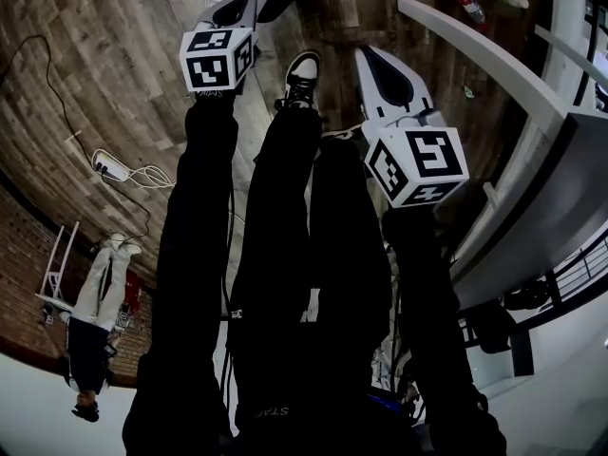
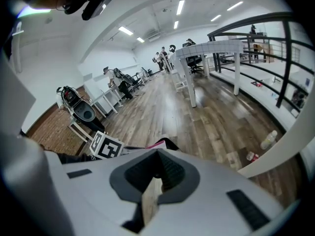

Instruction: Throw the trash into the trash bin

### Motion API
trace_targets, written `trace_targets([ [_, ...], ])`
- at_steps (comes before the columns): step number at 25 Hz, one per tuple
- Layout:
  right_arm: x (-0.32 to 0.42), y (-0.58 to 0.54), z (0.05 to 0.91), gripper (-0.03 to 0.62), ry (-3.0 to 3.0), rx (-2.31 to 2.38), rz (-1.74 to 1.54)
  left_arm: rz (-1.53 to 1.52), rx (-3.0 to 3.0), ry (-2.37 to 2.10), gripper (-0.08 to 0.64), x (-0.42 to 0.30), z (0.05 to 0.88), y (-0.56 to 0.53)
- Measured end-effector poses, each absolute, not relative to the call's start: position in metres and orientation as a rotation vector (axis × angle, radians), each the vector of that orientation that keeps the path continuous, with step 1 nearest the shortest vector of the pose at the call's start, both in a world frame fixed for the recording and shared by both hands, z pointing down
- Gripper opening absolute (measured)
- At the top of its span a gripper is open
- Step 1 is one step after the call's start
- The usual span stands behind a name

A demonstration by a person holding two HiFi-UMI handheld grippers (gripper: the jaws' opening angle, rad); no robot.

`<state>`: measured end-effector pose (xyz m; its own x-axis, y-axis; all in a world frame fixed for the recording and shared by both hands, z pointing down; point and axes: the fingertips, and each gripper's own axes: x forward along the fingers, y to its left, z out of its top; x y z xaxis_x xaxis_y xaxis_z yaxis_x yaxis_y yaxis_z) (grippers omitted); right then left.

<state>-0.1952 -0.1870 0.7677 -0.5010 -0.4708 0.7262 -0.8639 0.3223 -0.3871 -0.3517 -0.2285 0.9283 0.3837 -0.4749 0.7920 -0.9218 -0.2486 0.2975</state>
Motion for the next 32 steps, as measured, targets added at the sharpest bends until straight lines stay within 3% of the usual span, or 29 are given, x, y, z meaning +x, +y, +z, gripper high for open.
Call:
trace_targets([
  [5, -0.196, -0.184, 0.775, 0.015, -2.097, 1.173, 1.070, 0.753, 1.859, -1.210, 0.012, -0.355, 0.944, -0.235],
  [8, -0.197, -0.181, 0.769, 0.015, -2.092, 1.175, 1.075, 0.766, 1.847, -1.215, 0.123, -0.359, 0.938, -0.236],
  [12, -0.194, -0.179, 0.752, 0.015, -2.101, 1.184, 1.070, 0.745, 1.846, -1.245, 0.123, -0.360, 0.913, -0.231],
  [18, -0.189, -0.176, 0.701, 0.015, -2.141, 1.199, 1.043, 0.693, 1.856, -1.294, 0.110, -0.351, 0.849, -0.214],
  [21, -0.186, -0.178, 0.664, 0.015, -2.169, 1.238, 1.012, 0.676, 1.907, -1.293, 0.055, -0.341, 0.805, -0.214],
  [32, -0.152, -0.147, 0.488, 0.015, -2.247, 1.418, 0.975, 0.585, 2.121, -1.262, 0.002, -0.284, 0.584, -0.200],
])
